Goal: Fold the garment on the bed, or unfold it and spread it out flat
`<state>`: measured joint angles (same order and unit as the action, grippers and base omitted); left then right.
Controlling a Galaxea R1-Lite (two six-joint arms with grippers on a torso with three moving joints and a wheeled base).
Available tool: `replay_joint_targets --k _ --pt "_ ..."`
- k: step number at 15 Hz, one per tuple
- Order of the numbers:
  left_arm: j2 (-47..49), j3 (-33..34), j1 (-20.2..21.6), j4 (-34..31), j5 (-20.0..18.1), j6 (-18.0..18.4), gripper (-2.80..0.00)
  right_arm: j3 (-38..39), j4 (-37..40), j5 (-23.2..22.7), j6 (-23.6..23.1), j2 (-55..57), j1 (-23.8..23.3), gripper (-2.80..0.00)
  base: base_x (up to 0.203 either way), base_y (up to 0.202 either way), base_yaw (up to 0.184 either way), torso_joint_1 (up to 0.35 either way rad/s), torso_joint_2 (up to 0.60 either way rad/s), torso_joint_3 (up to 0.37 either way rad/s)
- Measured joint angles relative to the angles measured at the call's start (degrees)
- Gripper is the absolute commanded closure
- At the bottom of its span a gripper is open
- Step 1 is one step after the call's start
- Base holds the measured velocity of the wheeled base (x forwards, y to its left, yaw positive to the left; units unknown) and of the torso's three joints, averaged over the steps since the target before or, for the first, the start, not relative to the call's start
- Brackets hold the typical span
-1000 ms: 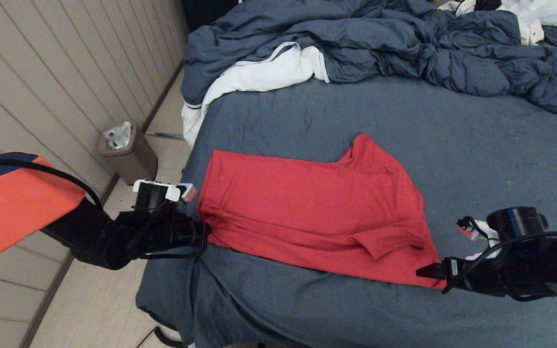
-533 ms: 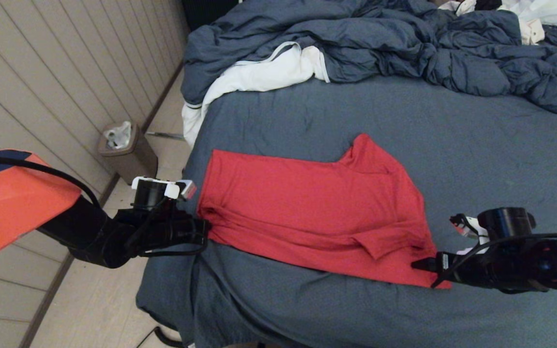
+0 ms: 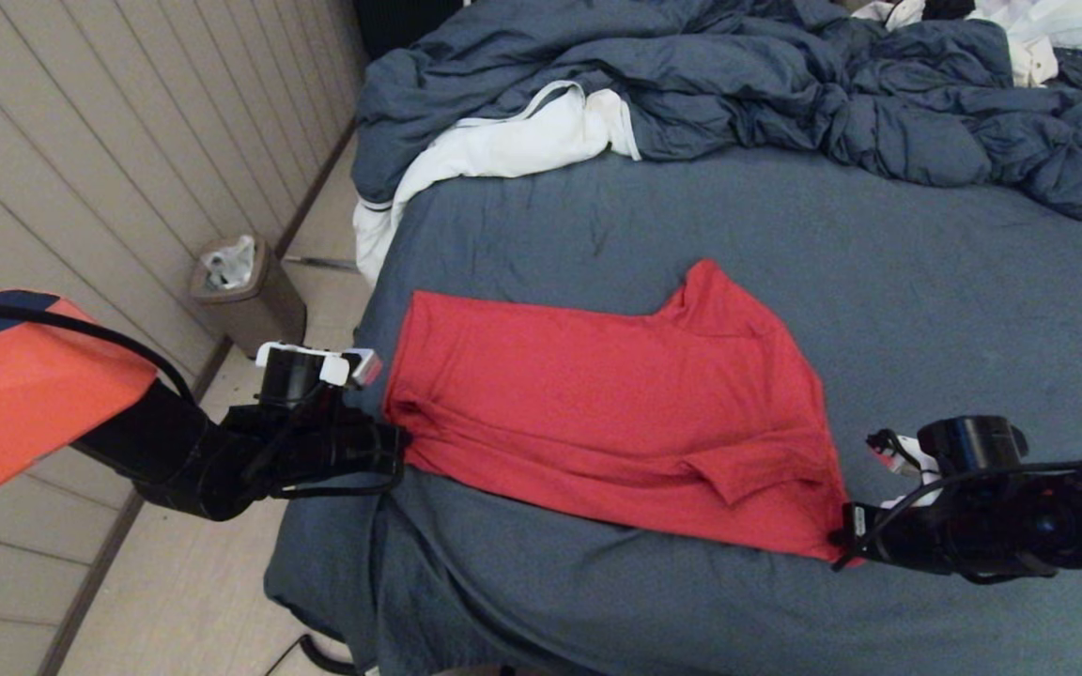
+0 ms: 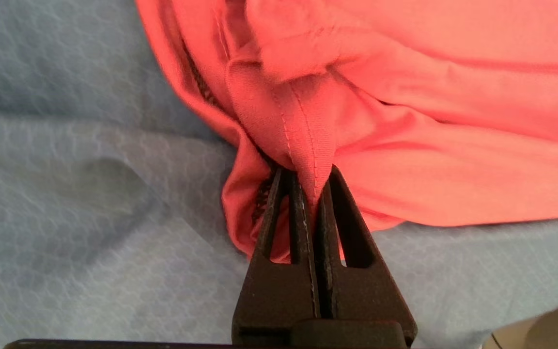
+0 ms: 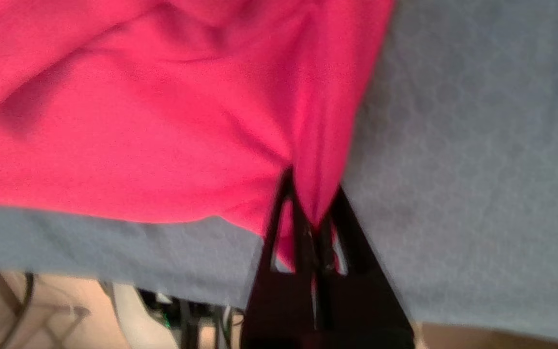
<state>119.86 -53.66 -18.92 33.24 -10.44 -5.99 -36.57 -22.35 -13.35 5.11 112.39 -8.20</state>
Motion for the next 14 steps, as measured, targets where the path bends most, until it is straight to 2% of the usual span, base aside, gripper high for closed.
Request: replay_joint_targets --k 6,14 --pt "-1.3 1.4 -0.3 -0.2 0.2 0.1 0.0 1.2 0.2 0.0 0.2 -1.5 0.0 0.0 0.0 0.0 0.0 0.0 0.0 0.0" --pt "-12.5 14.8 -0.6 -0.6 0.3 0.8 0.0 9.5 2.6 -0.3 -1.4 -11.1 -0.2 0.0 0.0 0.0 0.0 0.0 0.0 0.0"
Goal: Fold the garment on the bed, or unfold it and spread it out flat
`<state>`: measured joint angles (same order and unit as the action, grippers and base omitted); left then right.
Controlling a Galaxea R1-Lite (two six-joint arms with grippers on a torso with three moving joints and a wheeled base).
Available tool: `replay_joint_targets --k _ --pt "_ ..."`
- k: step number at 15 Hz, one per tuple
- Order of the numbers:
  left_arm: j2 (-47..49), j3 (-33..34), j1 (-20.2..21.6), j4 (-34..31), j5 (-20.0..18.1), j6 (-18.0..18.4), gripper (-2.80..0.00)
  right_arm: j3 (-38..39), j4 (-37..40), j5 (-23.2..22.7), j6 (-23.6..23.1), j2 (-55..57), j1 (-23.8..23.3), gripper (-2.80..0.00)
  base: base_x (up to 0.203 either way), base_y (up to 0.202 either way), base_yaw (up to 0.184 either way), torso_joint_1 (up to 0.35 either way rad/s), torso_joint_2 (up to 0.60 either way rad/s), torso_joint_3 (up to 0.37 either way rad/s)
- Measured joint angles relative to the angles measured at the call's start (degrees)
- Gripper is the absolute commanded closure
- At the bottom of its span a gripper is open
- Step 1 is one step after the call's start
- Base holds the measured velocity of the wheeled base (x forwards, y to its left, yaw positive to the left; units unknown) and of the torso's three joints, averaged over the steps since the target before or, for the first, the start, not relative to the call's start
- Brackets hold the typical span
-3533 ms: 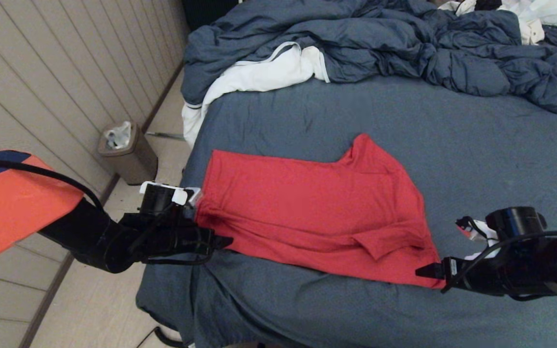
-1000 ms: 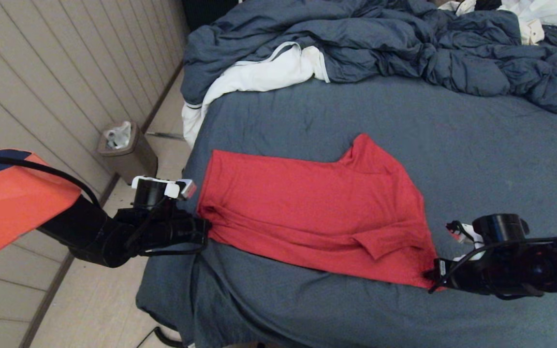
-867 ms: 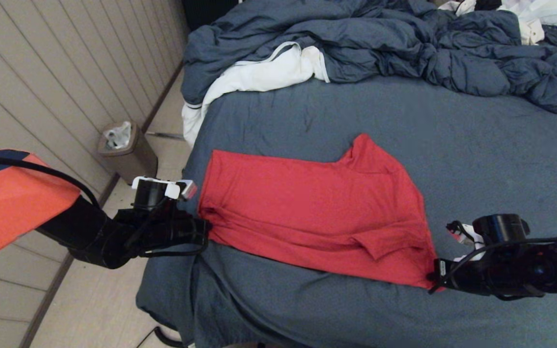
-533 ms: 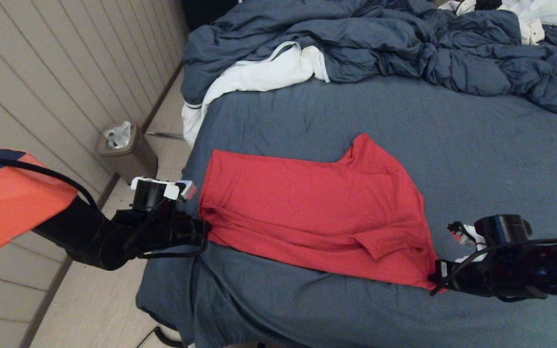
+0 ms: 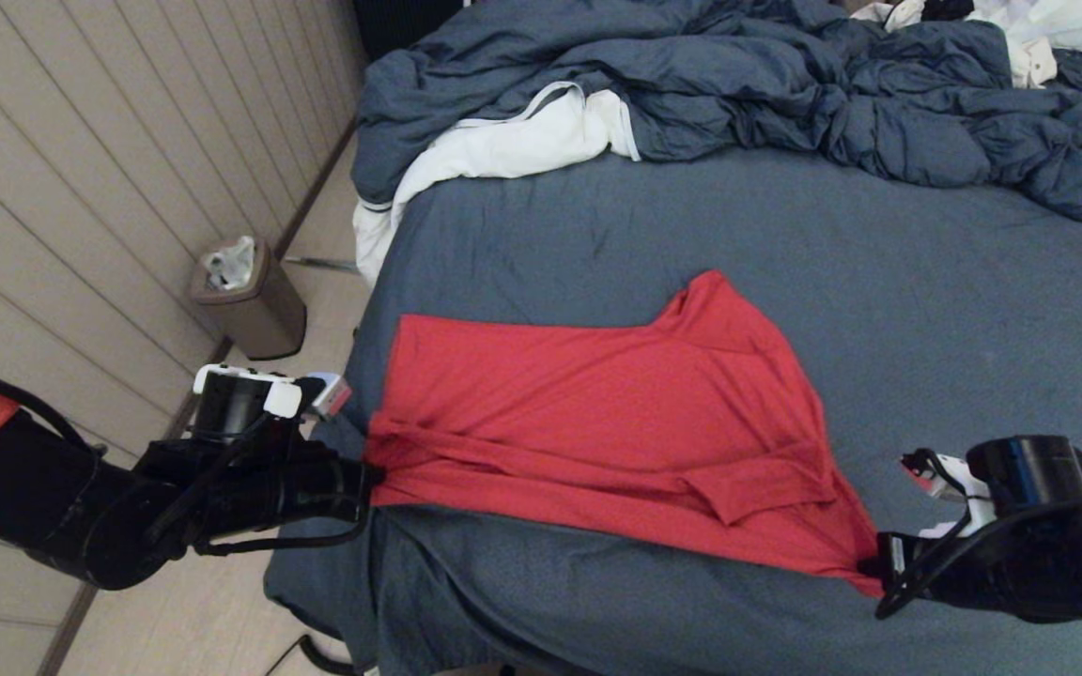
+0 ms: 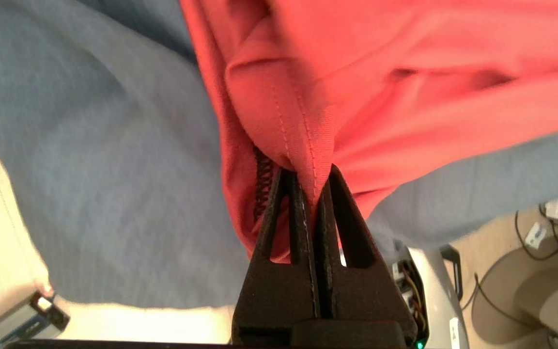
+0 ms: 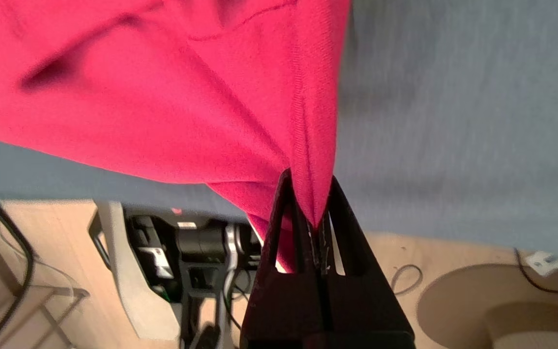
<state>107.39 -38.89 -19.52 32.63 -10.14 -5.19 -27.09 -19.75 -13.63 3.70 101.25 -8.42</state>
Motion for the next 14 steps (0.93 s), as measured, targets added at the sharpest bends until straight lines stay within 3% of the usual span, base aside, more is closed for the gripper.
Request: replay_joint_targets --k 6,11,14 --pt "-2.5 8.1 -0.6 1.8 -0.6 0.2 0.0 5.9 0.6 0.1 -4.6 -3.8 -0.8 0.0 0.0 0.0 0.0 0.0 0.0 0.0" --pt "-2.6 18.1 -1.8 10.3 -1.9 0.2 0.0 11.8 0.2 0.2 -6.9 -5.5 -1.4 0.0 0.0 0.0 0.0 0.0 0.0 0.0" --pt "-2.6 20.5 -2.0 10.9 -1.9 0.1 0.0 14.1 0.1 0.2 -7.6 -5.8 -1.4 0.0 0.0 0.0 0.0 0.0 0.0 0.0"
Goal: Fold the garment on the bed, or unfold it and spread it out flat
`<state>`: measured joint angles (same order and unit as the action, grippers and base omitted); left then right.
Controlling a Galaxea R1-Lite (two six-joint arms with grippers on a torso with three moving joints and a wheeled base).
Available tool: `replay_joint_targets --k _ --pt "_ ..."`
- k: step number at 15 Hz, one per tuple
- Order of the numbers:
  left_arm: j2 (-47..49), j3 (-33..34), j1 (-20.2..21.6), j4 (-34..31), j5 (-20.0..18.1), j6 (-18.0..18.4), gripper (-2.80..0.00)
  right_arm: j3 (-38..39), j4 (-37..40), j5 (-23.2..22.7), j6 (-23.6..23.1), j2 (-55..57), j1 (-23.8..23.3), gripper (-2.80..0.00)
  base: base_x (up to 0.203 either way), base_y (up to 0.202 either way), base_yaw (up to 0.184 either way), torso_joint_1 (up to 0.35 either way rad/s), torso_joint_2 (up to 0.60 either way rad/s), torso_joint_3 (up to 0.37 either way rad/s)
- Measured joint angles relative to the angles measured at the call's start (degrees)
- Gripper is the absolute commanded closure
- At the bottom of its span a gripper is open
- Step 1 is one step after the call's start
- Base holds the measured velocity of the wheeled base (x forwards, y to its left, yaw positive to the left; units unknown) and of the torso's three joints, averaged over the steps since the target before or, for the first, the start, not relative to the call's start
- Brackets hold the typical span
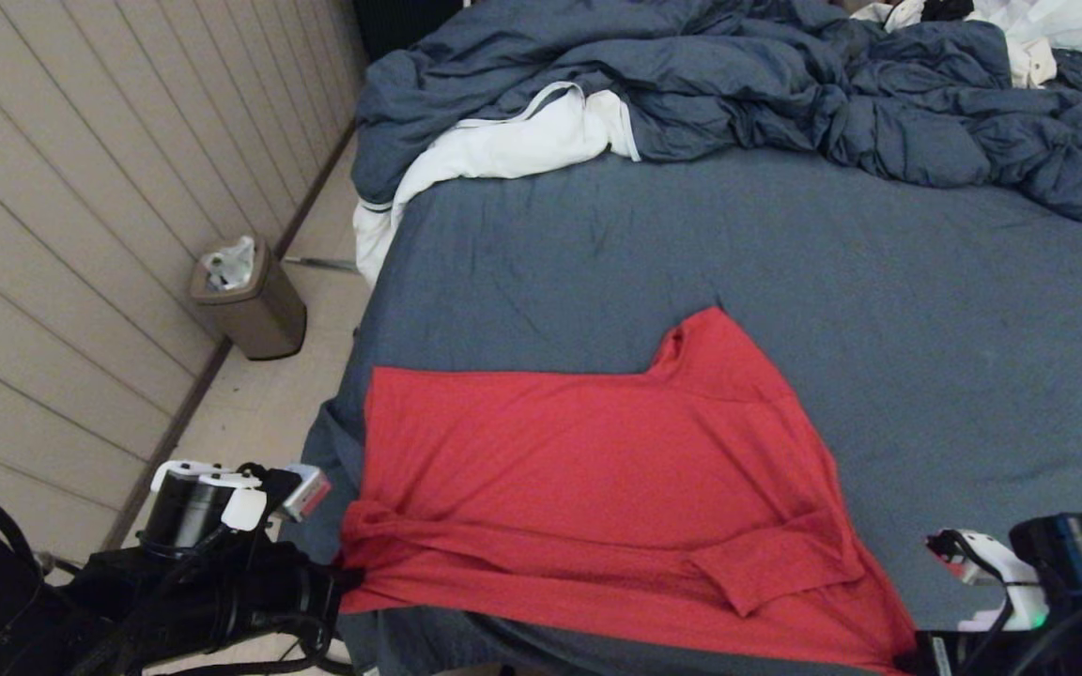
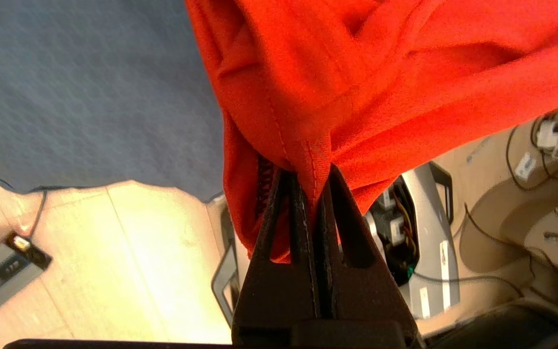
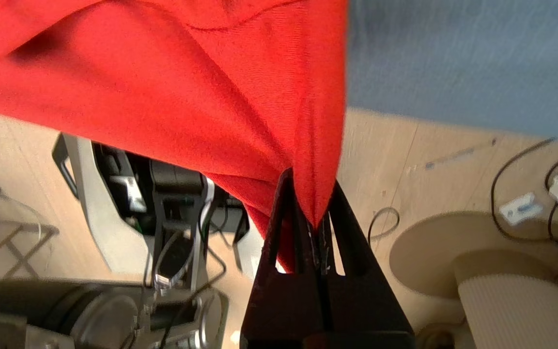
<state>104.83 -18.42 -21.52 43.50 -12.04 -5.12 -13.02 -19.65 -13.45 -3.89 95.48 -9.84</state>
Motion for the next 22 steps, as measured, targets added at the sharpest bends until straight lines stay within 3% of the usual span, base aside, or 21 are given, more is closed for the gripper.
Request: replay_joint_targets --k 1,2,3,18,22 --pt "0.0 0.2 0.0 0.3 0.0 0.0 0.0 0.3 -0.1 0.0 -0.1 0.0 0.0 0.0 0.0 0.0 0.0 0.0 0.0 0.0" --pt "0.1 1.0 0.0 1.5 0.0 -0.1 0.0 0.8 -0.2 0.0 -0.1 0.0 0.0 -2.8 0.0 0.0 0.0 0.0 0.0 0.0" --pt "0.2 1.3 0.0 2.8 0.0 -0.1 -2.8 1.0 -0.2 0.0 -0.1 0.0 0.1 -2.8 0.0 0.0 0.0 0.0 0.0 0.0" --pt "-3.1 1.6 1.7 6.7 0.7 -0.3 -2.8 -2.8 1.0 -0.2 0.4 -3.3 -2.1 -2.8 0.0 0.0 0.0 0.0 0.0 0.0" --pt "-10.2 -6.6 7.4 -0.9 0.6 -0.3 -2.8 -14.6 11.7 -0.3 0.9 -8.6 -2.1 -2.8 0.0 0.0 0.0 0.0 0.0 0.0"
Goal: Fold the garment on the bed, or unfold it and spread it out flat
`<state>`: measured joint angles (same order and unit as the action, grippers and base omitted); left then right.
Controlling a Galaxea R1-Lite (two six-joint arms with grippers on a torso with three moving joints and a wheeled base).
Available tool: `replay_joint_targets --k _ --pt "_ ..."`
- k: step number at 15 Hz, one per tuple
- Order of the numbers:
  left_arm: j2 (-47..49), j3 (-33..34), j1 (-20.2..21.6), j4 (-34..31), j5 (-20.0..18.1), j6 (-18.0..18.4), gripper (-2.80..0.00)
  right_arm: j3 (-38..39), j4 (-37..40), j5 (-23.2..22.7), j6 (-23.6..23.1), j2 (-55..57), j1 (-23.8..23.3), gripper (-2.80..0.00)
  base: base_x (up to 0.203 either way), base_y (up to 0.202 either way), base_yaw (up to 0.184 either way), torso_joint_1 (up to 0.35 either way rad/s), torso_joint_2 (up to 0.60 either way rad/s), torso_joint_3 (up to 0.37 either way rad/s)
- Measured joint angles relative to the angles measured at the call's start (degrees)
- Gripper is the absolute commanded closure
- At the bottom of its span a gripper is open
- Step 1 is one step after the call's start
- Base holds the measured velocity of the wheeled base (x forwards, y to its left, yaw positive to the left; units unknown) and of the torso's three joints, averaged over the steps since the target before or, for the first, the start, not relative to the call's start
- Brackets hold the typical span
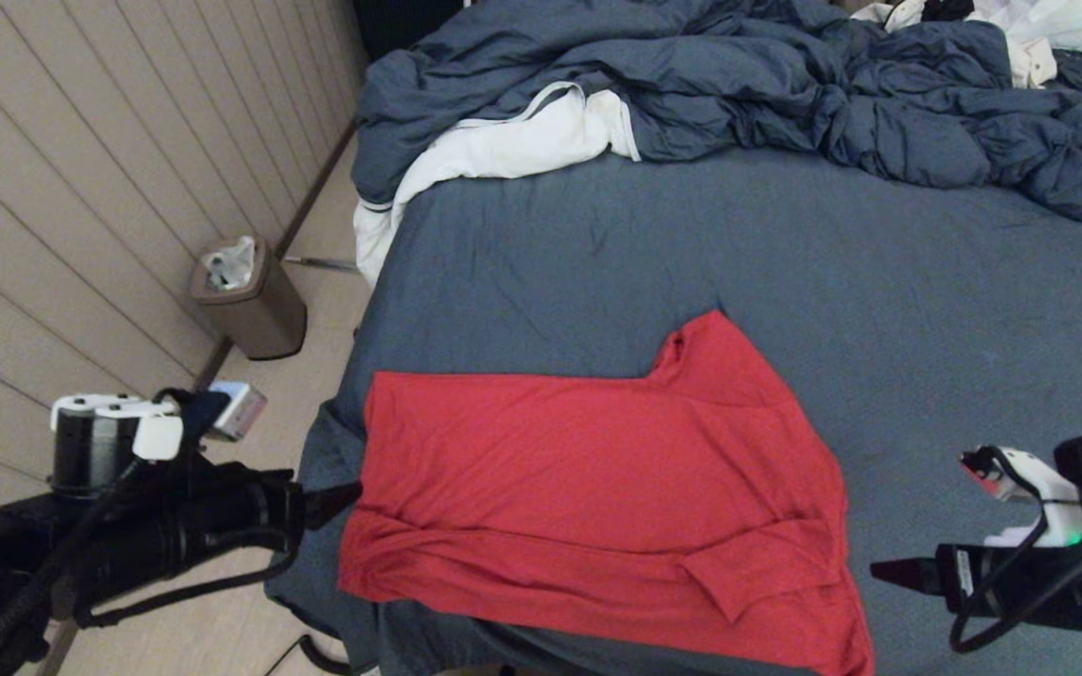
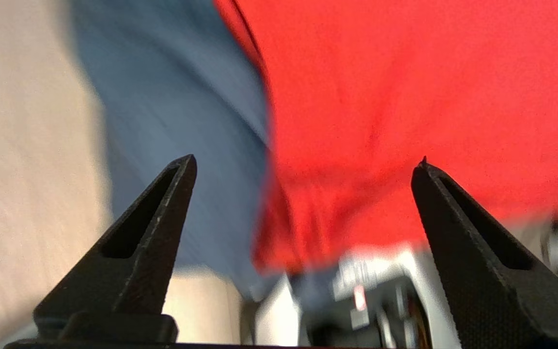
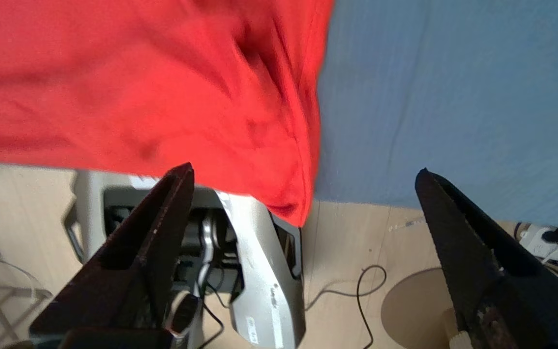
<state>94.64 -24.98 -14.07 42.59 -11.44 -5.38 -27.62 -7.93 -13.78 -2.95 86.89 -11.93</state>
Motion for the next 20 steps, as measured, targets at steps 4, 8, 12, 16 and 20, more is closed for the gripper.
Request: replay_joint_targets --k 4,8,12,16,20 --pt "-5.8 -12.9 2.4 -12.3 -0.1 -2.1 0.0 -10.2 8.5 0.0 1.9 -4.3 0.2 0.0 0.0 0.0 0.0 0.0 0.0 0.0" --pt "-6.4 -17.1 3.0 -15.2 -0.3 -2.4 0.0 -14.1 10.2 0.0 2.9 -5.1 0.7 0.0 0.0 0.0 0.0 0.0 0.0 0.0" --pt "-0.4 -21.6 3.4 -15.1 -0.4 -2.5 0.0 -19.8 10.0 -0.2 4.4 0.0 0.9 0.0 0.0 0.0 0.0 0.0 0.0 0.0" --pt "8.8 -29.6 3.6 -15.2 -0.5 -2.5 0.0 -25.7 10.0 -0.2 4.9 6.6 1.0 0.0 0.0 0.0 0.0 0.0 0.0 0.0" --pt "18.4 -38.7 3.5 -15.6 -0.6 -2.6 0.0 -35.2 9.8 -0.1 6.6 16.7 3.0 -2.8 0.0 0.0 0.0 0.0 0.0 0.0"
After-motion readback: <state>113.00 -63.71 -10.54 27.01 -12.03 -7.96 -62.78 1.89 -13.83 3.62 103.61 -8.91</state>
